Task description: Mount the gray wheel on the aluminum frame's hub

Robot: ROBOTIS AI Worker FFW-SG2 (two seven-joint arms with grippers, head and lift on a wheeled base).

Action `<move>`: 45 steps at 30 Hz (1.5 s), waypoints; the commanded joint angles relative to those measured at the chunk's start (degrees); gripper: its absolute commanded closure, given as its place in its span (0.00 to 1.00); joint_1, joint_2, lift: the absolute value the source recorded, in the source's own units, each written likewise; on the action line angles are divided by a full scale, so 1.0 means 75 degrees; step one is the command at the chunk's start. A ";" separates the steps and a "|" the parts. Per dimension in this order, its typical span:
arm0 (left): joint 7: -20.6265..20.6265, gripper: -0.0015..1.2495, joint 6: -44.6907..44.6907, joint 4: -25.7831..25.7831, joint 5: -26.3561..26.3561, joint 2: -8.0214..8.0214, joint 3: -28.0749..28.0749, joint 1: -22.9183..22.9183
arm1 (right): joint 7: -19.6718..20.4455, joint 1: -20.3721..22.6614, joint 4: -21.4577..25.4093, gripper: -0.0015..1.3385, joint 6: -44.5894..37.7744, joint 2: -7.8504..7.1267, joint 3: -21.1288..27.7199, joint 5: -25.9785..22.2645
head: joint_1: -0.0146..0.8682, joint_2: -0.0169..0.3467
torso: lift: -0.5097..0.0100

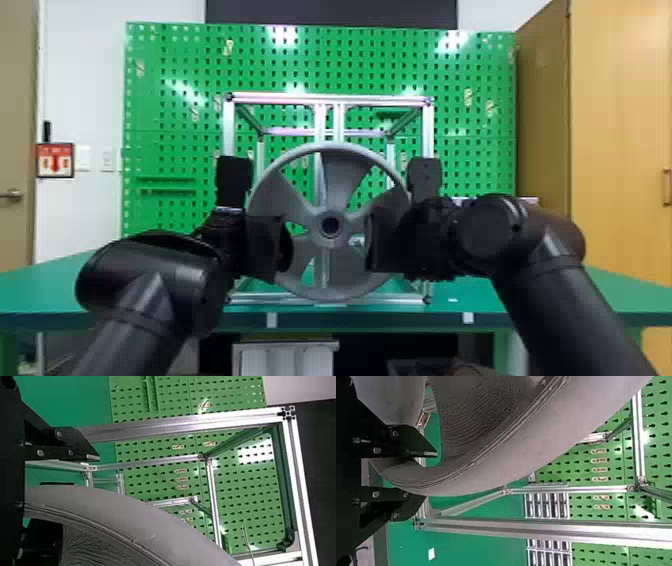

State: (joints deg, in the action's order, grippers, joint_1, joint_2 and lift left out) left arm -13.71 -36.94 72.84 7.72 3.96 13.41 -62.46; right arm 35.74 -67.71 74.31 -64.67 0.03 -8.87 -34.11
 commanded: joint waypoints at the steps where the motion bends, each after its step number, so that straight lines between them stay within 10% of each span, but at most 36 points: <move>1: 0.0036 0.75 0.0004 -0.0020 -0.0009 -0.0001 -0.0007 0.0007 | 0.0543 -0.0031 -0.0029 0.92 -0.0096 0.0003 -0.0001 0.0024 | 0.01 0.06 | 0.02; 45: 0.0082 0.72 -0.0852 0.0039 -0.0185 -0.0083 0.0016 -0.0145 | 0.0062 -0.0312 -0.0404 0.92 -0.0835 0.0003 -0.0083 0.0306 | 0.01 0.06 | 0.02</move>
State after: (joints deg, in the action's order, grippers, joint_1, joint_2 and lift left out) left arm -13.08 -43.48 73.13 6.33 3.34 13.39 -63.67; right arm 31.15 -70.34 71.39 -71.30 0.00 -9.61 -31.87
